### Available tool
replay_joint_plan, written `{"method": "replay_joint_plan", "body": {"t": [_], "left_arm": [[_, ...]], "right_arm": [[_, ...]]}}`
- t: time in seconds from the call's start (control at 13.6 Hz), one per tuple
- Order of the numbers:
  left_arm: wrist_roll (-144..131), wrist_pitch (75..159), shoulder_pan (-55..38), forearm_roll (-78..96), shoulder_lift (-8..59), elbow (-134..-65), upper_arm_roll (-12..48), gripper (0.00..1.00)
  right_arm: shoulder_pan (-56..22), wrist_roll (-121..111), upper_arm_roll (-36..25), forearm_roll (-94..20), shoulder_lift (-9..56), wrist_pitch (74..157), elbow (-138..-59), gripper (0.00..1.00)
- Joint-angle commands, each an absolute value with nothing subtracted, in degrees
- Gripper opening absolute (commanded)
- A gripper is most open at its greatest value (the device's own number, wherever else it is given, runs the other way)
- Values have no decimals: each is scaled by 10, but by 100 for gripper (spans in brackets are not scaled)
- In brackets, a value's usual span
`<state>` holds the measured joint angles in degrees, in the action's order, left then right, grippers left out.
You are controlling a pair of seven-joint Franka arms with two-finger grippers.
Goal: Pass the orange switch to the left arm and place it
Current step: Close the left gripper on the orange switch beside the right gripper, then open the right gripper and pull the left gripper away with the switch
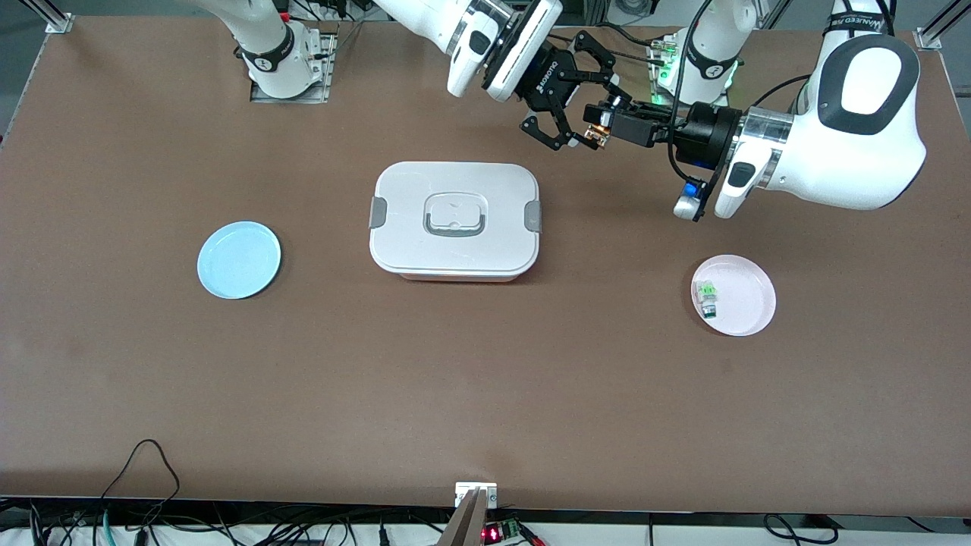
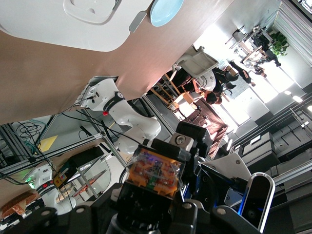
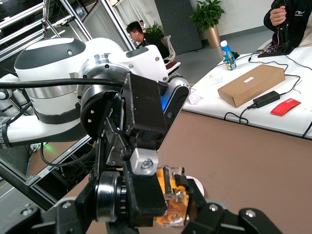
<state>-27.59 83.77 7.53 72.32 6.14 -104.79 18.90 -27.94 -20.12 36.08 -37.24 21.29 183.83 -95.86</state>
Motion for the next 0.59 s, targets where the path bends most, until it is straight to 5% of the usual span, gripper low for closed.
{"method": "replay_joint_plan", "body": {"t": [0.0, 0.51], "left_arm": [[-279, 838, 89, 726, 47, -1061, 183, 0], [-279, 838, 110, 685, 48, -1061, 146, 0]], "right_arm": [[-284, -215, 359, -382, 214, 1847, -947, 100], [-282, -214, 359, -386, 214, 1843, -938, 100]]}}
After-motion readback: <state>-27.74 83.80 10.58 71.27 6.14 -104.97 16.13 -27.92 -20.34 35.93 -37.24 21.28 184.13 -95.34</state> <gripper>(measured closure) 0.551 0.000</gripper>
